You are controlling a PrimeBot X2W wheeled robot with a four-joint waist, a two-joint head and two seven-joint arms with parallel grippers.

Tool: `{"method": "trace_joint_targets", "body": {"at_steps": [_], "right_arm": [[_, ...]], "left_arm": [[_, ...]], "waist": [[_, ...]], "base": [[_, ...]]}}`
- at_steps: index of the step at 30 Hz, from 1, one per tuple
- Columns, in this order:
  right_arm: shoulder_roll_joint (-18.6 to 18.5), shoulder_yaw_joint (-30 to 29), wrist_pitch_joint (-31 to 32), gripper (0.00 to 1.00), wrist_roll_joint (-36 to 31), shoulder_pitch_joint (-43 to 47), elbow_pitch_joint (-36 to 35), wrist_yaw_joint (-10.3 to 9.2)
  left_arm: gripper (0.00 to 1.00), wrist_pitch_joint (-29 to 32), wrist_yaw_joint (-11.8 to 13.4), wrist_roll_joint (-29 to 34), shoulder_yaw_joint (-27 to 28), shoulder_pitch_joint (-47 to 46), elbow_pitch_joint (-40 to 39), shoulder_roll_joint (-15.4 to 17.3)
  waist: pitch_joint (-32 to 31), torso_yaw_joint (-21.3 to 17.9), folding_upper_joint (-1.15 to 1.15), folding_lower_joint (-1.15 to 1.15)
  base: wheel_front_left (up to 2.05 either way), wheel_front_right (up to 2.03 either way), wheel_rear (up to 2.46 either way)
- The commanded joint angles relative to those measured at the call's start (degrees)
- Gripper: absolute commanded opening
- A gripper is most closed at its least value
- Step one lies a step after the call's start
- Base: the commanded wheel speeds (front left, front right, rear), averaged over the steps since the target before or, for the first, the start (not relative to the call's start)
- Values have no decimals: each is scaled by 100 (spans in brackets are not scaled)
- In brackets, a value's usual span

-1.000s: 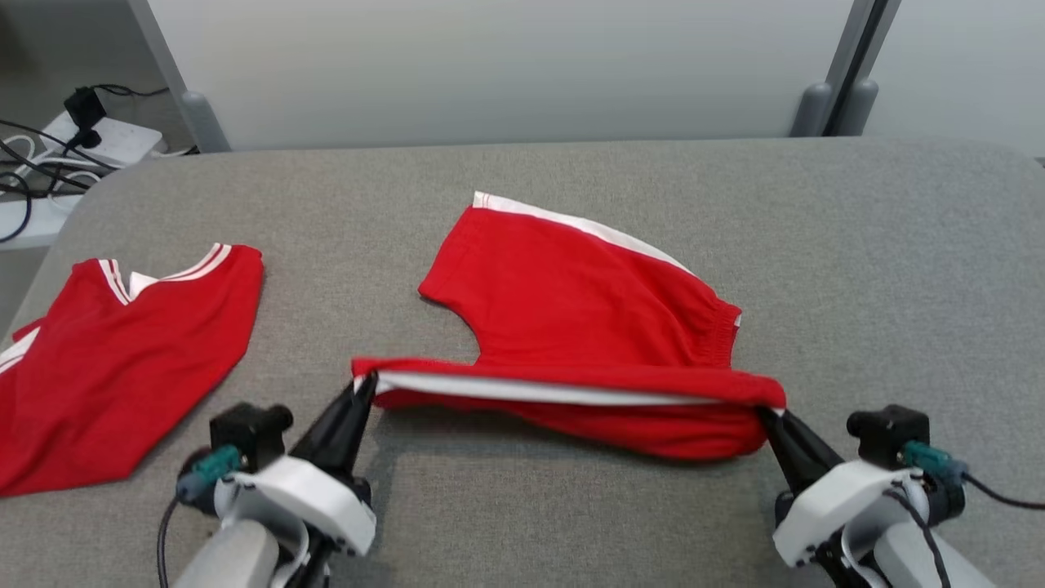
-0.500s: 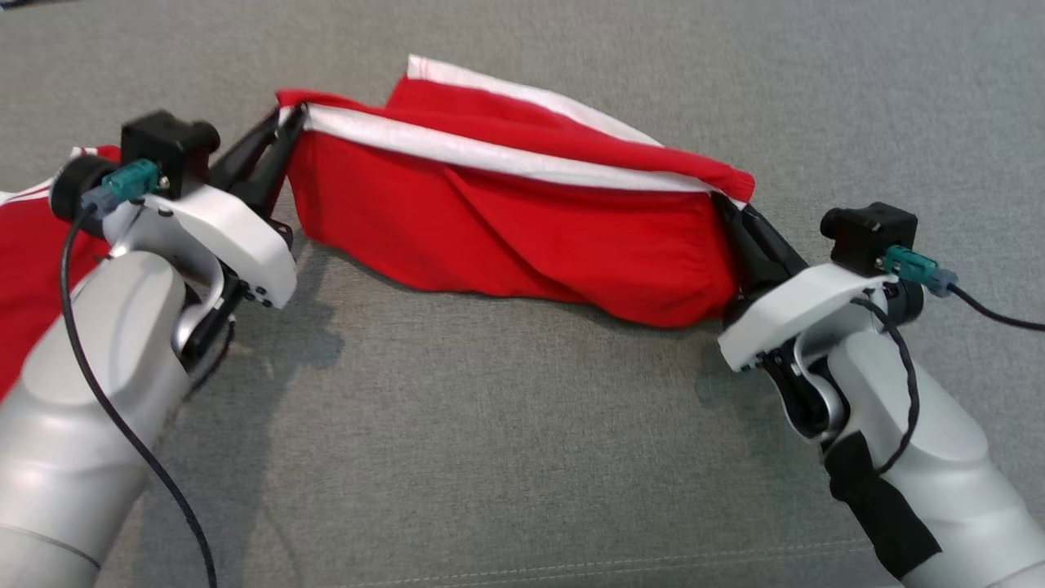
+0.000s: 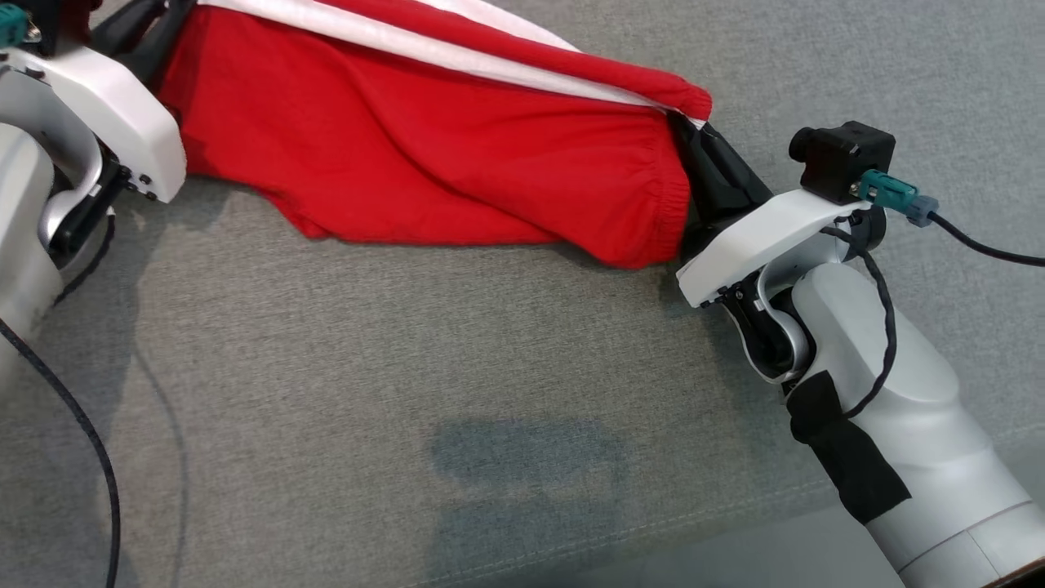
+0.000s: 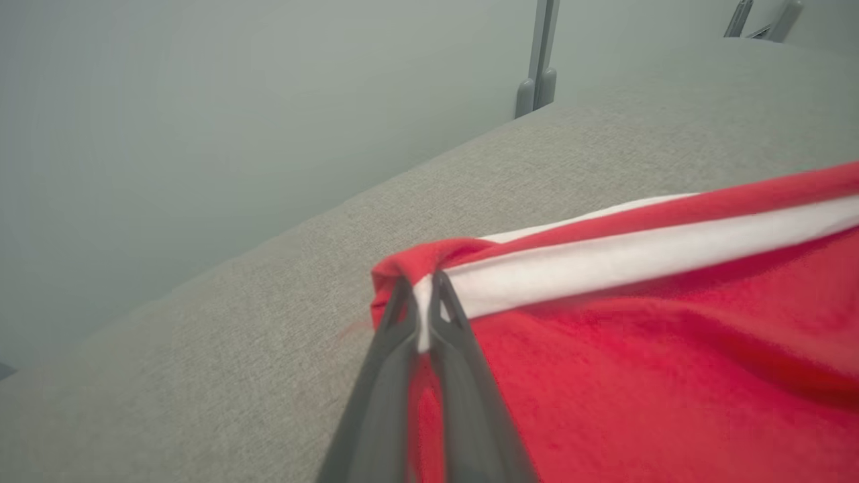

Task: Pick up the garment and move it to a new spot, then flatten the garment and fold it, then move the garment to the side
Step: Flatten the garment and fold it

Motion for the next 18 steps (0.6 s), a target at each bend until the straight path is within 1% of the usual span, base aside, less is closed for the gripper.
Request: {"method": "trace_joint_targets", "body": {"at_steps": [1, 8, 12, 18], "right_arm": [[72, 99, -77, 0, 84, 19, -126, 18], [77, 411, -77, 0, 601, 88, -521, 18], [77, 494, -77, 0, 718, 93, -630, 18], [78, 470, -77, 0, 770, 34, -789, 18]], "left_arm": [[0, -68, 2, -89, 82, -344, -3, 335], [0, -146, 2, -356, -340, -635, 193, 497], [0, -213, 2, -431, -464, -749, 311, 501], [0, -319, 2, -535, -651, -958, 606, 465]], "waist": [[212, -233, 0, 0], [333, -468, 0, 0], [352, -545, 0, 0], [346, -645, 0, 0]], "base": [[0, 0, 0], [0, 0, 0], [0, 0, 0], [0, 0, 0]]}}
